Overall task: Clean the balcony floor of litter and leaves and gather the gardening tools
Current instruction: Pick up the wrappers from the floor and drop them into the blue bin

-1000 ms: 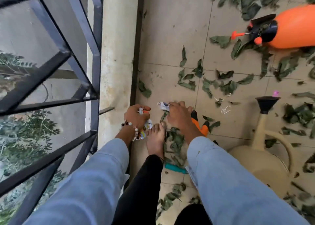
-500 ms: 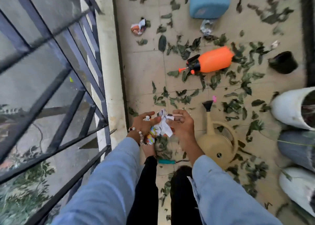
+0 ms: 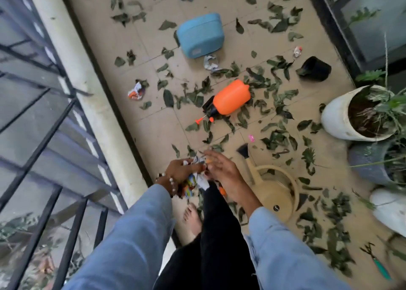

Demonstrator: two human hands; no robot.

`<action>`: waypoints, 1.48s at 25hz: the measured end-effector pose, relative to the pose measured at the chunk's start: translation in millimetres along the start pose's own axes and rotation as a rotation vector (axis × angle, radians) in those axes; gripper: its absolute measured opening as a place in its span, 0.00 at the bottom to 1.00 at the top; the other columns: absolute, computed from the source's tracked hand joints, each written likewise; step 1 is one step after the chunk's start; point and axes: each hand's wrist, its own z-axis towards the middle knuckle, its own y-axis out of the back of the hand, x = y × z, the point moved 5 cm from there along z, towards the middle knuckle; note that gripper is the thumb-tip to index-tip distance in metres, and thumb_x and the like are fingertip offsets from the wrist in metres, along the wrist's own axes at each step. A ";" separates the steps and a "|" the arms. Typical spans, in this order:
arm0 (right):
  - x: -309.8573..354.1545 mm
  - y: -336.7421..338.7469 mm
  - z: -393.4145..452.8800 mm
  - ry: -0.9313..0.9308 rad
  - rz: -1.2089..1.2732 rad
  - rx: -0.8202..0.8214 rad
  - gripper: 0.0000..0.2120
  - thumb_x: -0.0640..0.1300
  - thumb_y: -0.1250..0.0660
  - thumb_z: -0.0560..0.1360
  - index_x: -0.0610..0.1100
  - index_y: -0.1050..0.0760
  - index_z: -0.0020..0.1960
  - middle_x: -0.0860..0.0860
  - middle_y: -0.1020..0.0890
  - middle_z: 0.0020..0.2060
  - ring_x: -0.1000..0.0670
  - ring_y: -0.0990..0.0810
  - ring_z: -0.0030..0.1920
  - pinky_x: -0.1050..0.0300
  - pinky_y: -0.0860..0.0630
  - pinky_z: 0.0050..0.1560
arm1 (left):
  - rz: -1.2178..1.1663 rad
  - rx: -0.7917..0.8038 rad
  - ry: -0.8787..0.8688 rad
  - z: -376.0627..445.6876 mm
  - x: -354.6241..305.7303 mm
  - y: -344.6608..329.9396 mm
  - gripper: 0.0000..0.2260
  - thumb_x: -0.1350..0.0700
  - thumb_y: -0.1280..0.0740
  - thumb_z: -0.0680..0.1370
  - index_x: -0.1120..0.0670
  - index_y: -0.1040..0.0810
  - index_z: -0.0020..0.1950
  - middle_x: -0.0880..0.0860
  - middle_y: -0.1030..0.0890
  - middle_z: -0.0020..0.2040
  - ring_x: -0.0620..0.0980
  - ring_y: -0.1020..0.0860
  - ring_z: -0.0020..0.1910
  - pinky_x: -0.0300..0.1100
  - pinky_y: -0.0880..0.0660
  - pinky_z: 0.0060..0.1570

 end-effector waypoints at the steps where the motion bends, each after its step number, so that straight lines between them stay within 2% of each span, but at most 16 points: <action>1: 1.8 18.4 16.1 -0.037 -0.020 0.017 0.17 0.30 0.39 0.78 0.43 0.27 0.64 0.32 0.22 0.46 0.46 0.24 0.48 0.51 0.27 0.50 | 0.087 -0.037 0.016 15.4 -14.3 -7.5 0.10 0.57 0.22 0.67 0.61 0.17 0.42 0.62 0.19 0.38 0.56 0.23 0.35 0.51 0.23 0.38; 3: 1.2 43.9 38.1 -0.155 -0.083 0.022 0.17 0.30 0.40 0.78 0.39 0.28 0.65 0.36 0.22 0.49 0.46 0.25 0.46 0.57 0.28 0.43 | 0.240 -0.074 0.031 42.2 -38.3 -21.5 0.10 0.57 0.22 0.66 0.60 0.17 0.42 0.61 0.19 0.38 0.55 0.22 0.35 0.50 0.22 0.39; 5: -7.7 82.4 59.3 -0.262 -0.015 -0.113 0.16 0.30 0.39 0.77 0.35 0.28 0.64 0.40 0.22 0.46 0.46 0.25 0.43 0.60 0.28 0.37 | 0.381 -0.086 0.032 75.7 -62.3 -44.6 0.11 0.55 0.22 0.65 0.58 0.17 0.42 0.59 0.19 0.37 0.54 0.22 0.34 0.47 0.21 0.37; 6: -13.2 96.6 65.0 -0.290 -0.043 -0.211 0.14 0.31 0.38 0.77 0.35 0.26 0.62 0.41 0.21 0.45 0.45 0.23 0.42 0.60 0.26 0.38 | 0.414 -0.113 0.025 83.4 -72.2 -49.0 0.11 0.54 0.22 0.65 0.57 0.17 0.42 0.58 0.19 0.36 0.53 0.23 0.33 0.45 0.23 0.35; 9: -35.6 147.9 73.1 -0.358 -0.384 -0.492 0.08 0.36 0.36 0.74 0.40 0.19 0.49 0.44 0.17 0.47 0.43 0.20 0.50 0.54 0.24 0.50 | 0.447 -0.189 -0.027 114.0 -104.8 -66.1 0.15 0.49 0.23 0.60 0.55 0.18 0.42 0.57 0.19 0.37 0.53 0.21 0.34 0.43 0.22 0.37; 12: -69.9 169.7 76.8 -0.459 -0.433 -0.566 0.09 0.37 0.36 0.73 0.40 0.18 0.48 0.44 0.16 0.50 0.41 0.21 0.53 0.54 0.26 0.51 | 0.552 -0.173 -0.084 145.9 -122.9 -75.7 0.25 0.43 0.27 0.55 0.55 0.17 0.47 0.58 0.16 0.43 0.57 0.18 0.42 0.49 0.19 0.45; 16: -127.9 176.4 102.3 -0.535 -0.361 -0.596 0.10 0.38 0.38 0.75 0.39 0.19 0.51 0.42 0.18 0.53 0.39 0.22 0.56 0.52 0.26 0.54 | 0.726 -0.153 -0.137 192.1 -124.2 -88.7 0.17 0.47 0.26 0.61 0.53 0.18 0.46 0.56 0.17 0.43 0.57 0.19 0.47 0.51 0.21 0.50; 21: -207.8 170.9 157.7 -0.595 -0.342 -0.647 0.13 0.36 0.39 0.75 0.39 0.21 0.57 0.40 0.20 0.57 0.39 0.24 0.60 0.54 0.30 0.57 | 0.938 -0.090 -0.254 271.9 -104.5 -99.0 0.17 0.50 0.26 0.68 0.54 0.19 0.54 0.56 0.17 0.49 0.57 0.20 0.51 0.49 0.23 0.54; 24: -267.4 167.9 204.1 -0.573 -0.468 -0.613 0.18 0.36 0.37 0.73 0.41 0.24 0.62 0.40 0.28 0.65 0.39 0.30 0.66 0.53 0.34 0.65 | 1.024 -0.008 -0.292 328.4 -76.7 -108.7 0.16 0.52 0.25 0.70 0.54 0.19 0.56 0.55 0.18 0.50 0.55 0.21 0.50 0.46 0.24 0.52; 26: -301.2 167.5 227.9 -0.636 -0.589 -0.553 0.20 0.41 0.38 0.75 0.48 0.29 0.66 0.44 0.41 0.74 0.39 0.40 0.72 0.50 0.39 0.70 | 1.091 0.058 -0.312 362.7 -60.9 -115.9 0.14 0.54 0.25 0.71 0.55 0.19 0.54 0.55 0.18 0.49 0.53 0.21 0.48 0.44 0.25 0.48; 28: -321.3 167.2 242.2 -0.688 -0.693 -0.519 0.19 0.44 0.41 0.78 0.50 0.33 0.69 0.49 0.51 0.77 0.39 0.47 0.74 0.45 0.42 0.71 | 1.069 0.096 -0.297 386.8 -52.7 -119.2 0.15 0.52 0.24 0.67 0.54 0.18 0.51 0.56 0.17 0.48 0.56 0.19 0.47 0.48 0.22 0.49; 29: -329.6 167.0 247.9 -0.690 -0.730 -0.544 0.20 0.45 0.42 0.79 0.50 0.34 0.70 0.51 0.52 0.77 0.39 0.47 0.74 0.43 0.43 0.71 | 1.043 0.102 -0.275 398.1 -48.3 -119.4 0.15 0.51 0.24 0.64 0.53 0.18 0.47 0.57 0.16 0.47 0.57 0.18 0.47 0.51 0.20 0.50; 30: -335.2 165.9 251.4 -0.679 -0.756 -0.590 0.20 0.46 0.43 0.79 0.48 0.35 0.71 0.51 0.49 0.77 0.40 0.45 0.74 0.43 0.42 0.70 | 1.028 0.105 -0.270 404.8 -45.8 -118.8 0.13 0.50 0.25 0.62 0.51 0.18 0.44 0.57 0.16 0.46 0.58 0.18 0.47 0.54 0.20 0.50; 32: -334.3 167.0 251.0 -0.611 -0.710 -0.742 0.21 0.45 0.41 0.78 0.41 0.33 0.70 0.47 0.37 0.73 0.40 0.35 0.69 0.46 0.36 0.68 | 1.024 0.096 -0.268 405.3 -47.1 -116.5 0.10 0.52 0.24 0.63 0.50 0.19 0.43 0.57 0.16 0.46 0.57 0.18 0.47 0.54 0.20 0.51; 35: -303.4 176.3 223.6 -0.415 -0.285 -1.127 0.13 0.36 0.35 0.75 0.36 0.22 0.58 0.40 0.20 0.57 0.39 0.23 0.59 0.51 0.30 0.60 | 1.085 0.086 -0.271 380.0 -56.4 -116.7 0.14 0.52 0.24 0.65 0.52 0.19 0.49 0.57 0.17 0.48 0.57 0.19 0.48 0.49 0.21 0.50; 37: -263.8 180.2 198.1 -0.255 -0.007 -1.283 0.08 0.33 0.32 0.72 0.37 0.17 0.49 0.42 0.15 0.47 0.43 0.18 0.50 0.53 0.25 0.56 | 1.204 0.123 -0.300 354.0 -67.4 -124.5 0.16 0.53 0.24 0.69 0.51 0.20 0.56 0.54 0.18 0.49 0.54 0.20 0.50 0.43 0.25 0.47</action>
